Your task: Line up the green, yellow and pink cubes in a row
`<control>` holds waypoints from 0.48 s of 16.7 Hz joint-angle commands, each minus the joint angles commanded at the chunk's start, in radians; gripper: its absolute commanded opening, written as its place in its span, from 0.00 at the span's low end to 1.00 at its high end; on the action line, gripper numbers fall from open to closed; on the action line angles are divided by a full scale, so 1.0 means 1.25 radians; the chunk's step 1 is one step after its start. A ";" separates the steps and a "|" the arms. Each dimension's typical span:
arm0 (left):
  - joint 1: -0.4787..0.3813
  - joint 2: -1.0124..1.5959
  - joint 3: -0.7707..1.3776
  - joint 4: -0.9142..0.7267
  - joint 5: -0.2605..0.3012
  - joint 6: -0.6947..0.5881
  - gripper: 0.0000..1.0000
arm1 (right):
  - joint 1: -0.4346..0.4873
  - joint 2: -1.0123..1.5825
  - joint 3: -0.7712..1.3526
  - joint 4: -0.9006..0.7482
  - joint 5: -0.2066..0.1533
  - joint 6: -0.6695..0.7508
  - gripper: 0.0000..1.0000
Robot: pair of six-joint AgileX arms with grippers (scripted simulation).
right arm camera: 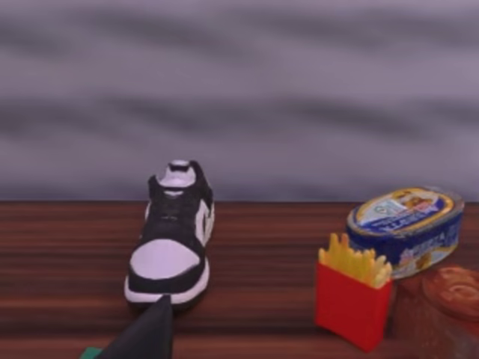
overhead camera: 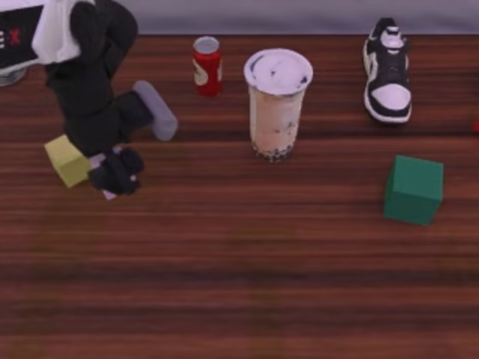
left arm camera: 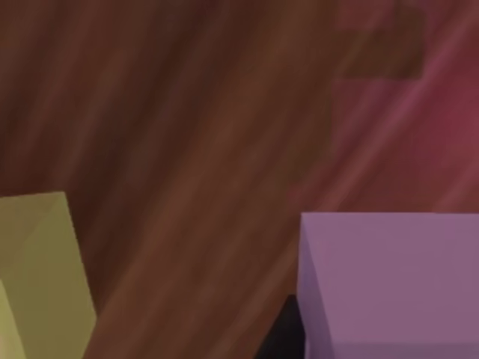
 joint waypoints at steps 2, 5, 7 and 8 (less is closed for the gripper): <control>-0.057 0.038 0.062 -0.030 0.000 -0.004 0.00 | 0.000 0.000 0.000 0.000 0.000 0.000 1.00; -0.174 0.116 0.206 -0.094 0.000 -0.018 0.00 | 0.000 0.000 0.000 0.000 0.000 0.000 1.00; -0.261 0.171 0.314 -0.140 0.000 -0.030 0.00 | 0.000 0.000 0.000 0.000 0.000 0.000 1.00; -0.305 0.198 0.365 -0.163 0.000 -0.036 0.00 | 0.000 0.000 0.000 0.000 0.000 0.000 1.00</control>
